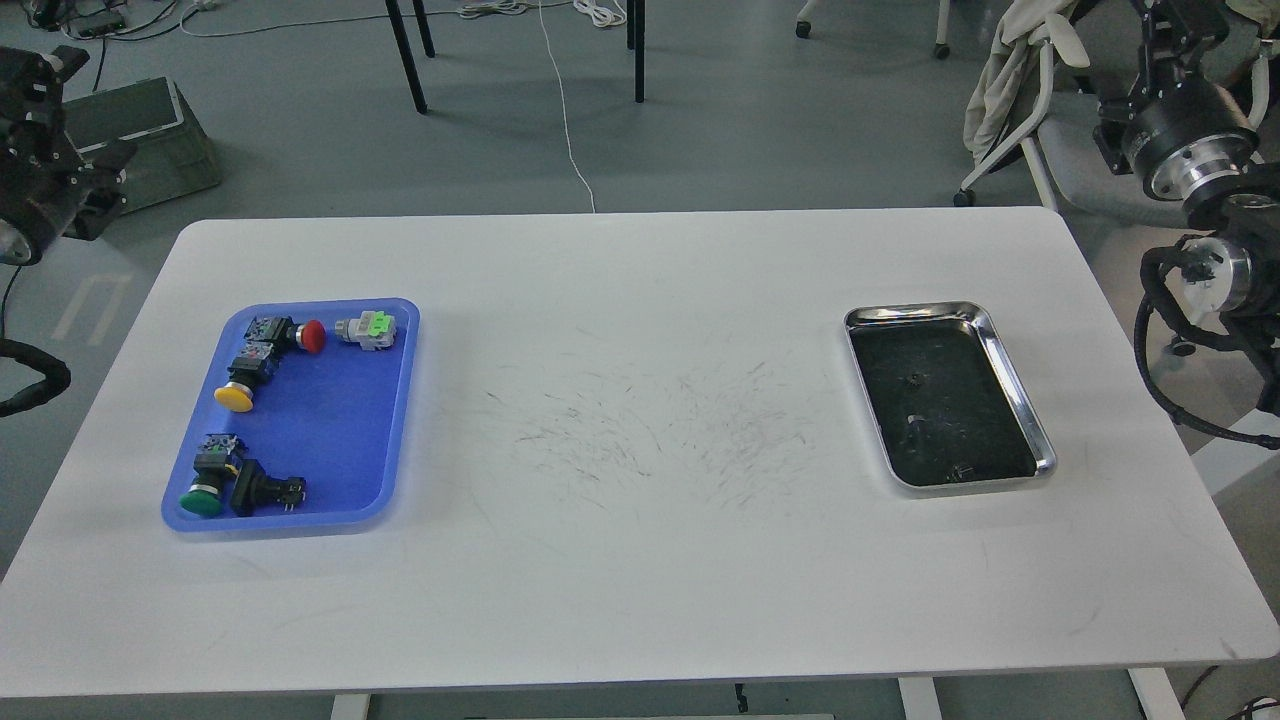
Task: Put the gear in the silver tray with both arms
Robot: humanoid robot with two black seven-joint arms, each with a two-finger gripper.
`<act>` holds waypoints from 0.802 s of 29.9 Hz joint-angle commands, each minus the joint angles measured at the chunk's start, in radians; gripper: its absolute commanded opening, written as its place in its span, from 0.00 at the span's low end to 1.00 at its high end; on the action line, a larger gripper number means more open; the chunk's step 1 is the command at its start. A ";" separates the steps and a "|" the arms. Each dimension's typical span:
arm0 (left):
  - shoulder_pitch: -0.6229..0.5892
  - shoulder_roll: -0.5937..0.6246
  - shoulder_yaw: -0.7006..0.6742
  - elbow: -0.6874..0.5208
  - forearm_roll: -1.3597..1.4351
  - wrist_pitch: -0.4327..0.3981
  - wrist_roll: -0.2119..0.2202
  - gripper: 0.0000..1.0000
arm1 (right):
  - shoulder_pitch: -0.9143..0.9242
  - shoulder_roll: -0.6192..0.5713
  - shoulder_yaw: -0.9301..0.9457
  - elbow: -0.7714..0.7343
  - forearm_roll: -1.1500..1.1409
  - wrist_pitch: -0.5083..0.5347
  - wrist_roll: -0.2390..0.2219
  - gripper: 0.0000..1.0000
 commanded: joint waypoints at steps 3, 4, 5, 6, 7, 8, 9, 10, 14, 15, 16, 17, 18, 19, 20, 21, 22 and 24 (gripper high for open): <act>0.001 -0.030 -0.054 0.008 -0.012 0.000 0.000 0.99 | -0.005 0.019 0.025 0.032 0.021 -0.005 -0.008 0.95; -0.001 -0.038 -0.057 0.011 -0.012 0.000 0.000 0.99 | -0.007 0.020 0.029 0.030 0.021 -0.005 -0.008 0.96; -0.001 -0.044 -0.057 0.009 -0.012 0.000 0.000 0.99 | -0.007 0.023 0.035 0.034 0.019 -0.005 -0.006 0.97; -0.001 -0.049 -0.055 0.009 -0.012 0.000 0.000 0.99 | -0.007 0.031 0.037 0.035 0.018 -0.004 -0.006 0.98; -0.001 -0.050 -0.058 0.009 -0.012 0.000 0.000 0.99 | -0.007 0.037 0.039 0.035 0.018 -0.004 -0.006 0.98; -0.001 -0.050 -0.060 0.006 -0.012 0.000 0.000 0.99 | -0.007 0.042 0.042 0.032 0.018 -0.004 -0.009 0.98; -0.001 -0.052 -0.061 0.002 -0.012 0.000 0.000 0.99 | -0.006 0.048 0.049 0.032 0.024 -0.004 -0.018 0.98; -0.002 -0.053 -0.061 0.003 -0.012 0.000 0.000 0.99 | -0.005 0.051 0.074 0.043 0.028 0.005 -0.035 0.98; -0.004 -0.052 -0.087 -0.003 -0.032 0.000 0.003 0.99 | -0.034 0.051 0.215 0.115 0.051 -0.004 -0.150 0.98; -0.002 -0.053 -0.104 -0.003 -0.055 0.000 0.025 0.99 | -0.045 0.056 0.241 0.121 0.053 -0.005 -0.179 0.98; -0.001 -0.056 -0.110 -0.003 -0.065 0.000 0.050 0.99 | -0.048 0.057 0.256 0.122 0.053 -0.005 -0.199 0.98; -0.001 -0.059 -0.123 -0.003 -0.082 0.000 0.076 0.99 | -0.050 0.063 0.269 0.123 0.054 -0.007 -0.218 0.98; -0.001 -0.055 -0.127 -0.006 -0.088 0.000 0.099 0.99 | -0.050 0.068 0.278 0.124 0.061 -0.007 -0.233 0.98; -0.001 -0.056 -0.127 -0.006 -0.095 0.000 0.120 0.99 | -0.051 0.069 0.276 0.126 0.073 -0.005 -0.242 0.98; 0.001 -0.062 -0.127 -0.006 -0.096 0.000 0.148 0.99 | -0.052 0.071 0.273 0.127 0.084 -0.005 -0.250 0.98; -0.001 -0.061 -0.130 -0.002 -0.102 0.000 0.163 0.99 | -0.053 0.071 0.276 0.127 0.094 -0.007 -0.255 0.98; -0.001 -0.061 -0.132 -0.002 -0.105 0.000 0.167 0.99 | -0.052 0.072 0.270 0.127 0.103 -0.007 -0.258 0.98; 0.001 -0.062 -0.135 -0.003 -0.110 0.000 0.168 0.99 | -0.052 0.077 0.264 0.127 0.113 -0.007 -0.268 0.98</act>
